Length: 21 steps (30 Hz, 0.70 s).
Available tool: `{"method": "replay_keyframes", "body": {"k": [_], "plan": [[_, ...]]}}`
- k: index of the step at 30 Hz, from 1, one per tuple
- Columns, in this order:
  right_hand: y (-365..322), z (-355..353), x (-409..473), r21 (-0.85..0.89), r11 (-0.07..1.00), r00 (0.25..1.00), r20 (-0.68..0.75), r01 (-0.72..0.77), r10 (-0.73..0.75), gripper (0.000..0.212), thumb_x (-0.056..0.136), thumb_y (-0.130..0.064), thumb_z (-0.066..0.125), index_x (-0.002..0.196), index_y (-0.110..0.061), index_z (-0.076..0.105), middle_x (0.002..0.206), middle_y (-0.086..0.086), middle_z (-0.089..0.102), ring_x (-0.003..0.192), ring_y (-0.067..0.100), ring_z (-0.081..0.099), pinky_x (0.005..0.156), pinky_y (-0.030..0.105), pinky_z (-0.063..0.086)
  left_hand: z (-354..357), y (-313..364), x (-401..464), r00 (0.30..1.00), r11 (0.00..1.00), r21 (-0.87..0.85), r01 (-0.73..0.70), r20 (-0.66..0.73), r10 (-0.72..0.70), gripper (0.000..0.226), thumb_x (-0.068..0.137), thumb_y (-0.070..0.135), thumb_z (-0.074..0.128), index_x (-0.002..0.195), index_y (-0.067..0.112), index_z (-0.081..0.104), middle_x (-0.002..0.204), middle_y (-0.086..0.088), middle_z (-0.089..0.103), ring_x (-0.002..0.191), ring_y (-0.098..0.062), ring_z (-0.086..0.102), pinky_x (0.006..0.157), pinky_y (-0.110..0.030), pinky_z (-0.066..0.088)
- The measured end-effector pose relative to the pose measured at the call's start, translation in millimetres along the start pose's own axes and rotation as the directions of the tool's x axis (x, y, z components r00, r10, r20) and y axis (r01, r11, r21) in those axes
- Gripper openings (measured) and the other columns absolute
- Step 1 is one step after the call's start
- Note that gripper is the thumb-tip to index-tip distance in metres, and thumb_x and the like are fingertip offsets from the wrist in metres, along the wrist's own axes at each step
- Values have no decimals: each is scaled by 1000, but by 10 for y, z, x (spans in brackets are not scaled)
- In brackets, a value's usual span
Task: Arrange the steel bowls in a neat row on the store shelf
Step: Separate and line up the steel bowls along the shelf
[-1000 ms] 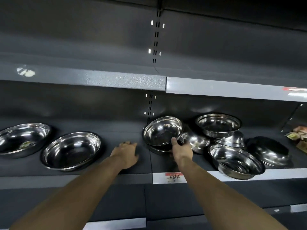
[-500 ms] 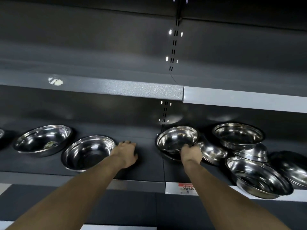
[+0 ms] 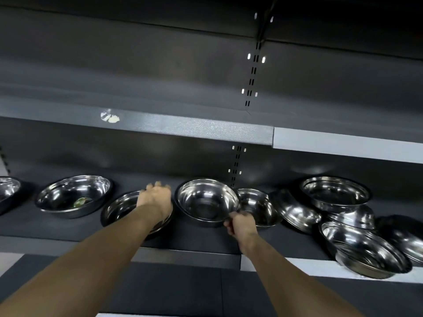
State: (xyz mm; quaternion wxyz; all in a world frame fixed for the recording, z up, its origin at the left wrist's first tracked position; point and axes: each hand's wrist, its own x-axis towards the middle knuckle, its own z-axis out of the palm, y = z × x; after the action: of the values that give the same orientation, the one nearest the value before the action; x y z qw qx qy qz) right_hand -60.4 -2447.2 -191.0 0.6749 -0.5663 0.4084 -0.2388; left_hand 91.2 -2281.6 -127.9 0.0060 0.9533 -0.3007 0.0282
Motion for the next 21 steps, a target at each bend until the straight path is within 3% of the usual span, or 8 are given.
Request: {"method": "replay_keyframes", "body": {"k": [10,15,21], "plan": [[306,-4,-170,-67,996,999,-1,-54,54,19,91,0,46,79,-8,59,48,3,54,39,11,42,37,20,32,91,-181,-46,1000,999,-33,-30,-6,30,46,91,26,53,136,13,47,138,-9,47,130,-29,43,106,-40,40],[342,34,-227,-151,985,997,-15,-78,76,24,93,-5,48,75,-6,63,52,4,61,45,14,49,45,23,41,107,-90,-74,996,995,-51,-88,-9,88,47,92,26,51,137,14,45,139,-10,45,131,-30,42,106,-41,39],[337,139,-274,-183,980,995,-82,-73,58,22,94,-9,51,77,-7,65,57,5,63,45,13,51,43,22,43,138,-98,-106,990,986,-91,-139,-24,137,48,91,26,52,138,16,45,140,-9,45,132,-29,41,106,-41,40]]}}
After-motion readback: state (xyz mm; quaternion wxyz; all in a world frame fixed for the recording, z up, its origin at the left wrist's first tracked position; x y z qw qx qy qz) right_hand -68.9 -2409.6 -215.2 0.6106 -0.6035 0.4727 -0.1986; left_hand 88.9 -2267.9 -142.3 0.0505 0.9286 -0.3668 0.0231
